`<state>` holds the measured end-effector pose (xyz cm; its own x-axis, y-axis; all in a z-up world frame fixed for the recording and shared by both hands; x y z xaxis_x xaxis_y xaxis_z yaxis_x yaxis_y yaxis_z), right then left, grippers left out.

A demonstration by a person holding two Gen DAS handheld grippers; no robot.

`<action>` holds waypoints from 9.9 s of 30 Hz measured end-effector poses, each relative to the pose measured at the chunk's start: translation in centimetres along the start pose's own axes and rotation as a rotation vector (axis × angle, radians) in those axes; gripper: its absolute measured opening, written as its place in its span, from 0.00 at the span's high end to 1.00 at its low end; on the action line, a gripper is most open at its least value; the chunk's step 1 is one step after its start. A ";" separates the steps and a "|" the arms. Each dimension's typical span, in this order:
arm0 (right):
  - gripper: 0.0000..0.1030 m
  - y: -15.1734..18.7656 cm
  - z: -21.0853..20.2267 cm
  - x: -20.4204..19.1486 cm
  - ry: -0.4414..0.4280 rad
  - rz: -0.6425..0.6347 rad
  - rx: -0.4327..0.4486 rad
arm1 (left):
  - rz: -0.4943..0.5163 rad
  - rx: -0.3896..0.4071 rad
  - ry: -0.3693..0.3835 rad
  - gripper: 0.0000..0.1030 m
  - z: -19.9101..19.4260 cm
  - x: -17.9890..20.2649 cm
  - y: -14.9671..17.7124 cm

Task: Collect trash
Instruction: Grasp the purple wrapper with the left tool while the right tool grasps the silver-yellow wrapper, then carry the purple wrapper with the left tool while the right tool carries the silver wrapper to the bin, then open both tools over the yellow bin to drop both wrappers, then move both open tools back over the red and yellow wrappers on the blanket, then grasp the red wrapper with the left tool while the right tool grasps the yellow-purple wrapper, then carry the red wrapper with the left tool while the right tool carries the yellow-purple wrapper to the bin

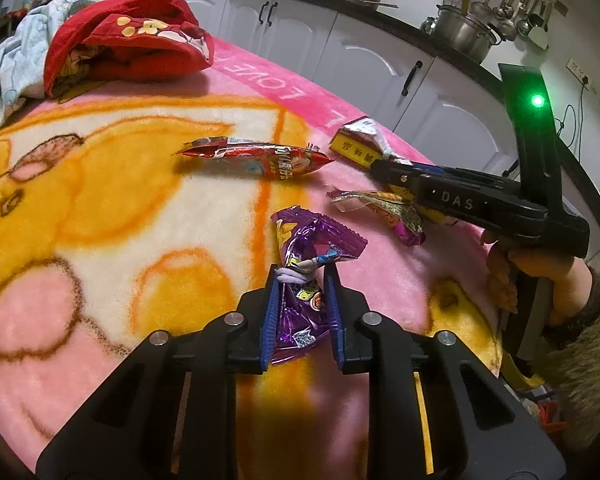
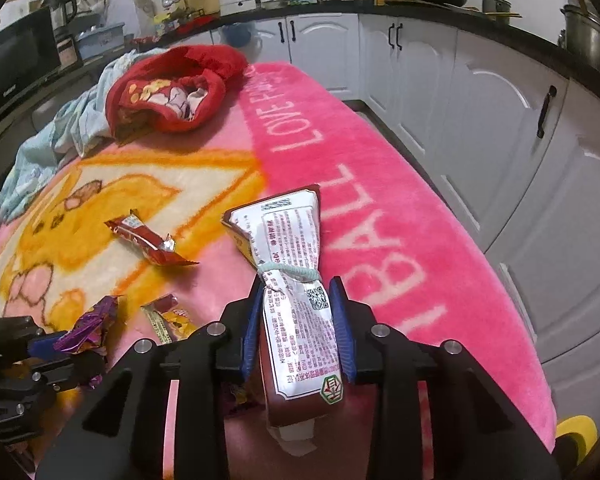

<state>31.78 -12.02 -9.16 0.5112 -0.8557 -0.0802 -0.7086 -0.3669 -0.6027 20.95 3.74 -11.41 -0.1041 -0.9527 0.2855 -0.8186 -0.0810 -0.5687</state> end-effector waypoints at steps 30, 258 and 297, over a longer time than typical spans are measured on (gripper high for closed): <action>0.71 5.0 -13.2 1.2 -0.002 0.007 0.154 | 0.089 0.151 0.007 0.87 -4.8 5.7 -1.3; 0.77 8.8 -13.8 2.0 0.011 -0.014 0.132 | 0.003 0.187 0.074 1.00 -2.0 6.8 -7.2; 0.77 18.5 -24.1 11.5 0.176 0.237 0.233 | 0.331 0.200 0.246 1.00 -1.4 25.0 -4.4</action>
<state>12.85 -37.41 -2.09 0.2400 -0.9641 -0.1135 -0.6574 -0.0754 -0.7498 21.21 -19.34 -0.68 -0.4927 -0.8408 0.2241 -0.5962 0.1386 -0.7908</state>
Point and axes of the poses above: each gripper's, at about its wrist camera, not at the fingertips, and z roughly the way its jaws point, x to its right, y to its underside, the point moved 1 cm from there along z, roughly the way its jaws point, and after that the axes turned 5 degrees about -x, right-handed, at the moved point
